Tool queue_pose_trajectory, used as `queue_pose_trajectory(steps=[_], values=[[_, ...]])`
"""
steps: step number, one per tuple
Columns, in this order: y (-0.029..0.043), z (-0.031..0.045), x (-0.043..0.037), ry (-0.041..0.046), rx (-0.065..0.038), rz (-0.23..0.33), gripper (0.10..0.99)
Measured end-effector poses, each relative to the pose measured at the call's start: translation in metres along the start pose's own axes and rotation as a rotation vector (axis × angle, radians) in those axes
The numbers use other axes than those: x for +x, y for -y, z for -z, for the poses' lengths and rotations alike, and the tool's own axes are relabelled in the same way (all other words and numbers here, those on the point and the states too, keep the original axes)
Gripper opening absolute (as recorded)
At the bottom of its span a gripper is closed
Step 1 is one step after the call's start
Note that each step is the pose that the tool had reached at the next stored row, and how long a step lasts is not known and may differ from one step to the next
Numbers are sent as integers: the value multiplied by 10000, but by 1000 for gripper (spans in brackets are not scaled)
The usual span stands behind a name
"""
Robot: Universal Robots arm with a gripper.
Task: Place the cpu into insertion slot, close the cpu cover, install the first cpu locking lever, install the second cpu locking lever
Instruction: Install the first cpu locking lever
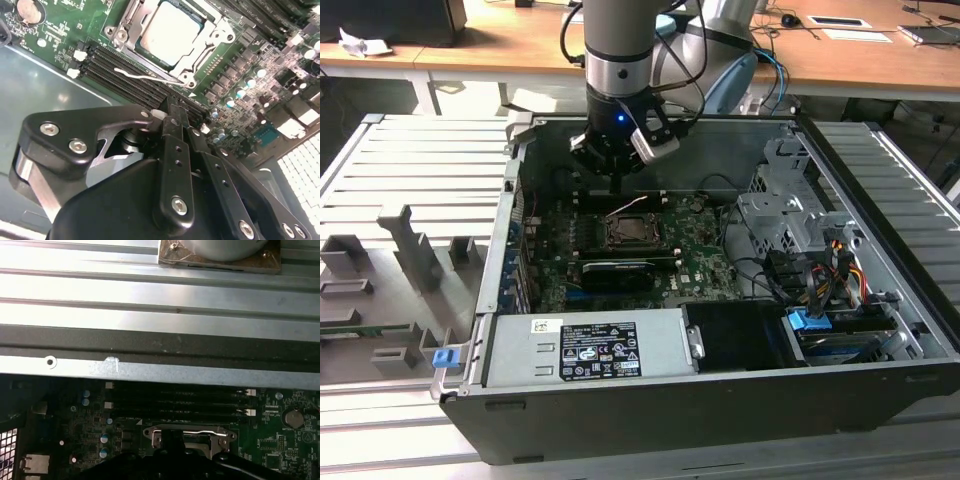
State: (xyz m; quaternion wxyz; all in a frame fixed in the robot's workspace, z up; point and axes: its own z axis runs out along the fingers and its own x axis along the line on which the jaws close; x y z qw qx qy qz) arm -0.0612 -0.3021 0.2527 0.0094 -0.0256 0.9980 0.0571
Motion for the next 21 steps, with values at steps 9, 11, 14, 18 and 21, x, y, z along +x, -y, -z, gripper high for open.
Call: queue_pose_trajectory(steps=[9,11,14,18,21], values=[[-41,-215,-128,-6,22,42,106],[-48,-243,-130,-11,112,44,106],[-50,-264,-133,-23,335,50,106],[-48,-274,-159,-6,40,45,106],[-49,-278,-200,-9,62,45,106]])
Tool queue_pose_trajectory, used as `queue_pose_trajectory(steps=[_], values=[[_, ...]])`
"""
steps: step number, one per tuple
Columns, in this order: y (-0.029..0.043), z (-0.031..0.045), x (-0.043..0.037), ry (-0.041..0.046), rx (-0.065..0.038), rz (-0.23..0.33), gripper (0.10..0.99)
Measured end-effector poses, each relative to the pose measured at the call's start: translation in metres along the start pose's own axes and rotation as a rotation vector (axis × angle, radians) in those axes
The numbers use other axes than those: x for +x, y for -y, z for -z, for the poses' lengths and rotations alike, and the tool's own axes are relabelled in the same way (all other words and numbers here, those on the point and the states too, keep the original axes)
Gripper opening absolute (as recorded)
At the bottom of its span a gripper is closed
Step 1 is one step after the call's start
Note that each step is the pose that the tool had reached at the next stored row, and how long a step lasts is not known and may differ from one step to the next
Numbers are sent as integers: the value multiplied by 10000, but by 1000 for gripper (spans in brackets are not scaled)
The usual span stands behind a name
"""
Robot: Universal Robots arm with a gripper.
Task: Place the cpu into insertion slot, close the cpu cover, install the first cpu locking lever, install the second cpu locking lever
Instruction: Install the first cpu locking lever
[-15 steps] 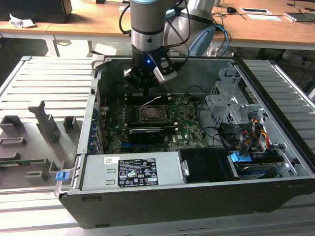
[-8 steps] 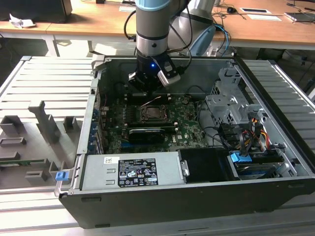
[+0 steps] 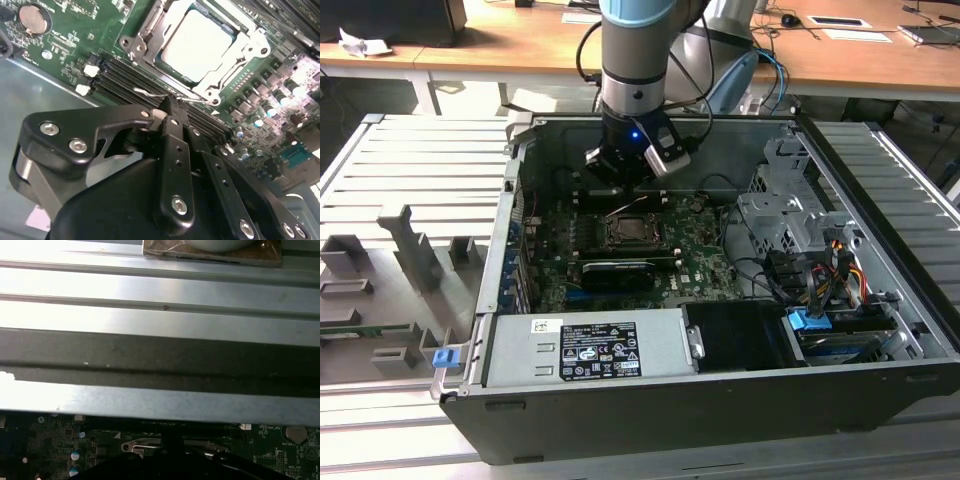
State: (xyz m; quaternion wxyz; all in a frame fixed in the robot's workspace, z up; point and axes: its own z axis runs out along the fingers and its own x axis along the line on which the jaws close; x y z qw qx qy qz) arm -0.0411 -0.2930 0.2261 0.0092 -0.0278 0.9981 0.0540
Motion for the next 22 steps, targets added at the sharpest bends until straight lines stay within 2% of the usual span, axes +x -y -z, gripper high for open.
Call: queue_pose_trajectory(steps=[7,16,22], values=[[0,-27,-82,0,0,0,106],[-8,-93,-126,0,1,0,106],[-6,-131,-187,0,0,0,106]])
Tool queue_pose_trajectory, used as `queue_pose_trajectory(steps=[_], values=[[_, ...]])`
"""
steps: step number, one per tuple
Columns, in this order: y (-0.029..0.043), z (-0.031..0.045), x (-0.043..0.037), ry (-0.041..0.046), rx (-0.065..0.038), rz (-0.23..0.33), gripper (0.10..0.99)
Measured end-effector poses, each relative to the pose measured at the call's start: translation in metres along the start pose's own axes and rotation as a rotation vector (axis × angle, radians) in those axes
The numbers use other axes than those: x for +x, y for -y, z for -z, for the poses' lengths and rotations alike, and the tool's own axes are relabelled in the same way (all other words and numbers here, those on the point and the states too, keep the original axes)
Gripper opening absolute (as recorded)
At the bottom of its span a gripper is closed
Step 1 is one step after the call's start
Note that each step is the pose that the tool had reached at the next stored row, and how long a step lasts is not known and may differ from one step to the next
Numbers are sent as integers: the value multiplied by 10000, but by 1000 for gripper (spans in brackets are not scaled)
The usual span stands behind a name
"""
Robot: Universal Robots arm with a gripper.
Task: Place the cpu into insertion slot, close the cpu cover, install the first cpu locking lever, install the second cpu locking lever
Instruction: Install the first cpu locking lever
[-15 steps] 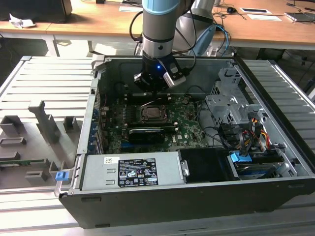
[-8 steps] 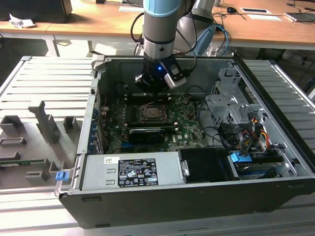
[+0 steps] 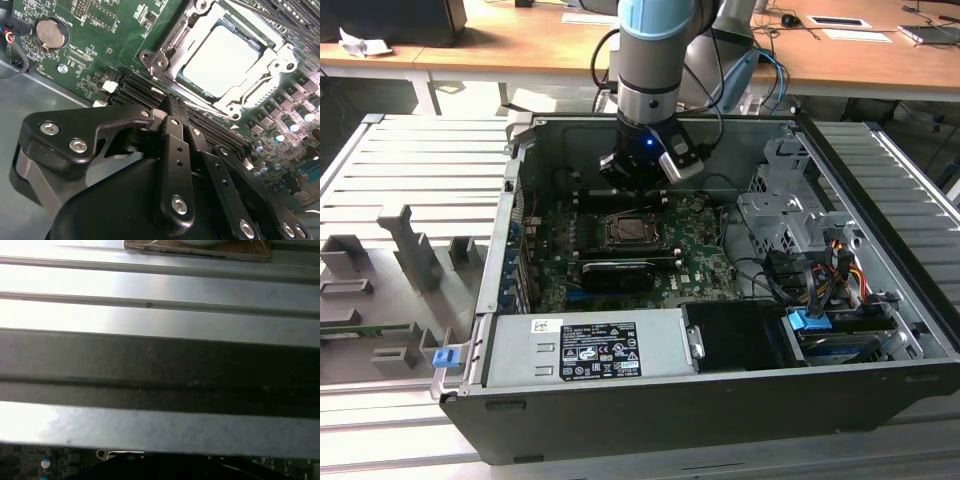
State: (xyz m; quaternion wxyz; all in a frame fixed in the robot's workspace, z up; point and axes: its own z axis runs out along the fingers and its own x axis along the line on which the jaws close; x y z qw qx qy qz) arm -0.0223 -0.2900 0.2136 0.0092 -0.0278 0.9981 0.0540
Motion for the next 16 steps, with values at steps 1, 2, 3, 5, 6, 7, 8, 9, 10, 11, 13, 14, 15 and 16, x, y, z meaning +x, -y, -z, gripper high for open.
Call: queue_pose_trajectory(steps=[1,2,3,5,6,7,8,9,10,11,13,14,15,16], values=[[1,-6,-6,0,0,0,106],[2,-15,-10,0,0,-1,106],[3,-22,-13,1,0,-1,106],[6,-49,-33,0,0,0,106],[8,-65,-41,-1,2,0,106],[9,-77,-44,0,3,-1,106],[10,-85,-45,1,3,-1,106],[11,-89,-45,0,4,-2,106],[11,-91,-45,-1,4,0,106],[11,-93,-45,-1,5,-1,106],[12,-100,-45,-1,5,0,106],[12,-103,-46,1,6,0,106],[12,-104,-45,0,9,0,106],[12,-104,-45,-1,12,1,106]])
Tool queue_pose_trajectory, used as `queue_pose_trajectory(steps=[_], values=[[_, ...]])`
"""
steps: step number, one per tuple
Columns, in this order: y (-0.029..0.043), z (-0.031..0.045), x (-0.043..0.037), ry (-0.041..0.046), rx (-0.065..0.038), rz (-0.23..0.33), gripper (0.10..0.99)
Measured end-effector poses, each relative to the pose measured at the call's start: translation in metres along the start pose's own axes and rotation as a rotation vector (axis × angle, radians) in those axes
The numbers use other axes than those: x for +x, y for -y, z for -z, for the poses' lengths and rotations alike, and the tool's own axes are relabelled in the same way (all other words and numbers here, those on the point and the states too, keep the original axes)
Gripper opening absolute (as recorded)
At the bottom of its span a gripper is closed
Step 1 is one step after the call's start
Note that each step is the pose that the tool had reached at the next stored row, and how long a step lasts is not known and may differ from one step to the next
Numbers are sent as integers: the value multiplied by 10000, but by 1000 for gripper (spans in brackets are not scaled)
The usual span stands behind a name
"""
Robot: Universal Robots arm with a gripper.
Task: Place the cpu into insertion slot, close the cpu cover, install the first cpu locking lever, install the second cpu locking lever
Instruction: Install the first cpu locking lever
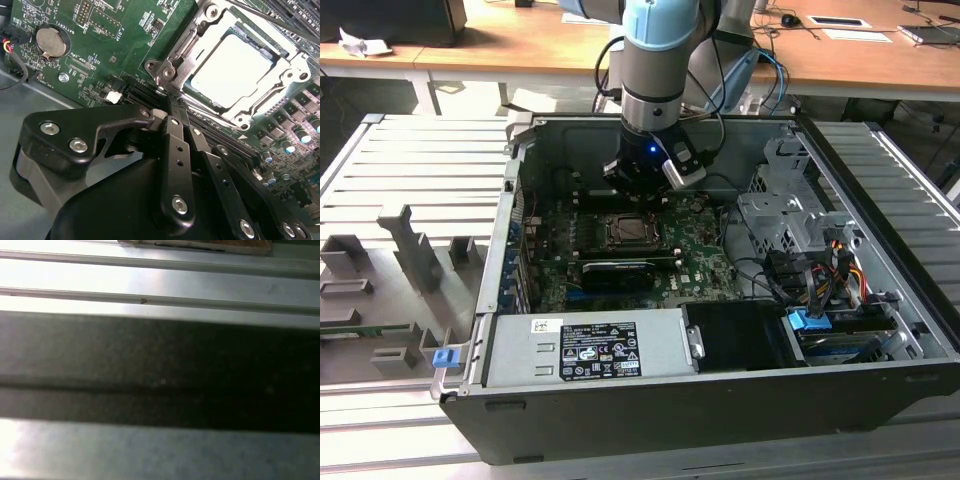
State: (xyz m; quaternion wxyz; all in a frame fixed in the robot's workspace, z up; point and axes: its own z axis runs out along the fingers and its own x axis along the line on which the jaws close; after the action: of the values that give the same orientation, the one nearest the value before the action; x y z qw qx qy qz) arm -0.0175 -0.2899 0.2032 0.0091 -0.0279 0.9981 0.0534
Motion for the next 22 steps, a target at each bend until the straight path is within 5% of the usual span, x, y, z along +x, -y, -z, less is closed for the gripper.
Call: queue_pose_trajectory(steps=[13,15,22], values=[[-4,30,-3,1,4,-1,106],[-2,20,-5,-18,325,5,106],[0,5,-6,-25,464,6,106]])
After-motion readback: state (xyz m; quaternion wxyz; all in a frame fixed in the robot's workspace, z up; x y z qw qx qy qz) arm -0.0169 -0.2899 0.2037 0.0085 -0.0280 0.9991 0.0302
